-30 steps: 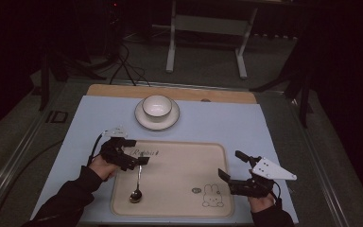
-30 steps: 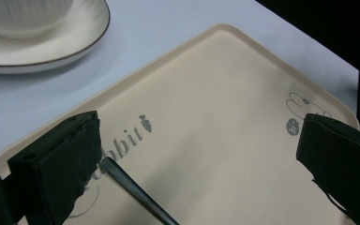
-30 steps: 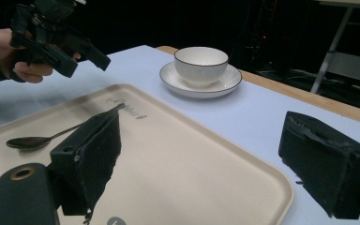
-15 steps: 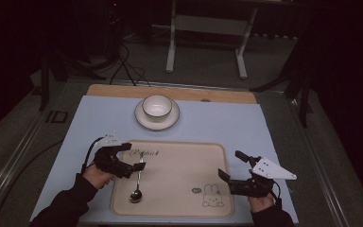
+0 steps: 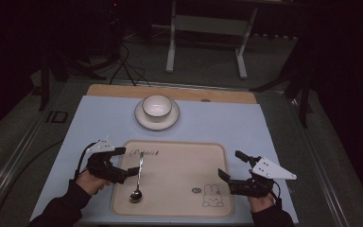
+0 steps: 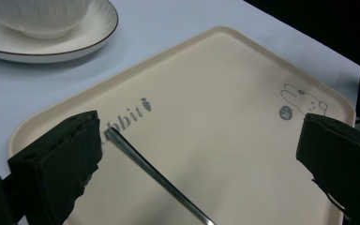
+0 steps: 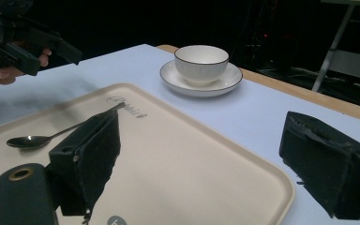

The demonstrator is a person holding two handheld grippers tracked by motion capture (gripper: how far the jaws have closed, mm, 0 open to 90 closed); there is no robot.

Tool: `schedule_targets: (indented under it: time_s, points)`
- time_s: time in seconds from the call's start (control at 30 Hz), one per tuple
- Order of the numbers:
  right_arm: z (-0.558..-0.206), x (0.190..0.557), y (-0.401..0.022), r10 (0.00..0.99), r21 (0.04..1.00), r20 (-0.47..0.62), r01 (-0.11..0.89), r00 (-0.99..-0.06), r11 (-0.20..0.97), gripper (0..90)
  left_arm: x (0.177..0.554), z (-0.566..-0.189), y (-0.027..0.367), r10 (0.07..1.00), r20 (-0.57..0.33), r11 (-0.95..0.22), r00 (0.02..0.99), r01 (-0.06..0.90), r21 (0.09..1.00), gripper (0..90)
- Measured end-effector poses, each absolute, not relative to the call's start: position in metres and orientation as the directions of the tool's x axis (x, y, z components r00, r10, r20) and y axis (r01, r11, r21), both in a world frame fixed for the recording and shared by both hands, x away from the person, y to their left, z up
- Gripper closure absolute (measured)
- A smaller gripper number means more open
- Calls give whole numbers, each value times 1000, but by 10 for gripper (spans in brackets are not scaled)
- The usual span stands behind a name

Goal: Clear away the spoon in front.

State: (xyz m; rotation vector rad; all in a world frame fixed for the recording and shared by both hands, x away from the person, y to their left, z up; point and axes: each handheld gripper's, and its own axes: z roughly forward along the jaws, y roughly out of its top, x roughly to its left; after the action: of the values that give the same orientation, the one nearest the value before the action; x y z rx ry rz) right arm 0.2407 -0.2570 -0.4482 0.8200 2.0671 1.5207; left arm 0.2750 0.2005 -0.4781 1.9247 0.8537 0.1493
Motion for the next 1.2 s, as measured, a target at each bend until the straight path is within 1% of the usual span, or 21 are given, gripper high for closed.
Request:
schedule_targets:
  time_s: [0.13,0.43,0.77,0.9,1.2]
  points:
    - [-448,241,-257,688,955,-8,198,-726,220,126,273,-483,204,623,-247,-266,742,497,826,8]
    - [-449,241,-256,684,954,-9,199,-729,224,126,268,-492,207,646,-204,-267,736,468,842,8]
    - [-449,241,-257,683,953,-10,201,-730,229,126,263,-501,209,650,-179,-265,739,441,857,8]
    - [-450,243,-255,677,951,4,212,-736,224,127,267,-502,210,650,-194,-237,734,439,867,8]
    - [-452,245,-253,670,946,13,225,-743,232,126,269,-503,209,652,-193,-228,733,432,872,8]
